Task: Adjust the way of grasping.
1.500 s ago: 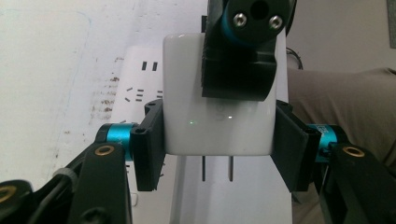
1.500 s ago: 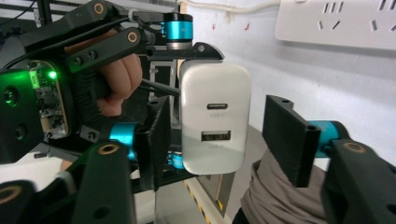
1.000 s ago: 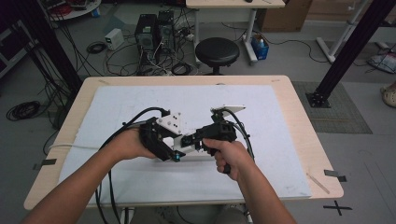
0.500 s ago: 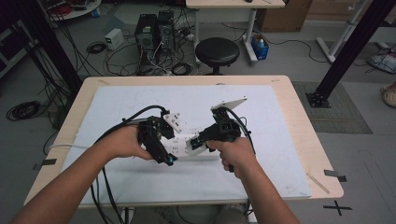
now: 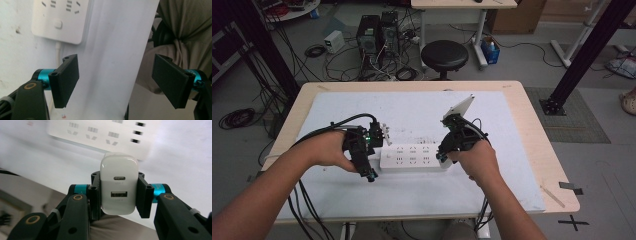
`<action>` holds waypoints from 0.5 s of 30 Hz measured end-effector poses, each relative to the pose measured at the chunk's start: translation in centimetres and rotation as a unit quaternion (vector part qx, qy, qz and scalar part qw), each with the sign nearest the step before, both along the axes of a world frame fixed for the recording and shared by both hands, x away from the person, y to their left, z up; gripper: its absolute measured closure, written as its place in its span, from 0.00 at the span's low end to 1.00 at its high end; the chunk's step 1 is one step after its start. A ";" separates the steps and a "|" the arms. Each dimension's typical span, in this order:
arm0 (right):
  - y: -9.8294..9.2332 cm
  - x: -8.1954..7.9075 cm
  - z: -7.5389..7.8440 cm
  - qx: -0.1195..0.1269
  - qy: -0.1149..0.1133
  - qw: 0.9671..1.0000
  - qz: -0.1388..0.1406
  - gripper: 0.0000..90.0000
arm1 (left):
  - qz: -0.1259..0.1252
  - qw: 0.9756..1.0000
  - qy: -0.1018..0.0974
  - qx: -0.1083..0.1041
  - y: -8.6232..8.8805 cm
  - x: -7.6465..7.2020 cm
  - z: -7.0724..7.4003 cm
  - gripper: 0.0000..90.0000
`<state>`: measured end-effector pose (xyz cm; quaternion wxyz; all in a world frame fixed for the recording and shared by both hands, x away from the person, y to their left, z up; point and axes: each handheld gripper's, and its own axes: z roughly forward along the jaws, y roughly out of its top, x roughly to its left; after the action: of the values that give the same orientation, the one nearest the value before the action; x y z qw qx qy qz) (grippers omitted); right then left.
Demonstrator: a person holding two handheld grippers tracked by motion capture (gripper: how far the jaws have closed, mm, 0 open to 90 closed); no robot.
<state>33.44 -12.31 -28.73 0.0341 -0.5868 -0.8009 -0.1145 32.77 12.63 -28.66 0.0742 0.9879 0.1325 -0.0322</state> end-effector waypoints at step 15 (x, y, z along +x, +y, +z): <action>-2.8 0.2 -0.6 -0.114 0.001 0.993 -0.008 0.69 | 0.038 0.999 0.018 0.014 2.1 0.2 0.4 0.25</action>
<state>33.64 -15.09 -29.31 -0.0327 -0.5934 -0.8039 -0.0223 32.98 14.72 -28.29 0.0593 0.9823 0.1715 -0.0457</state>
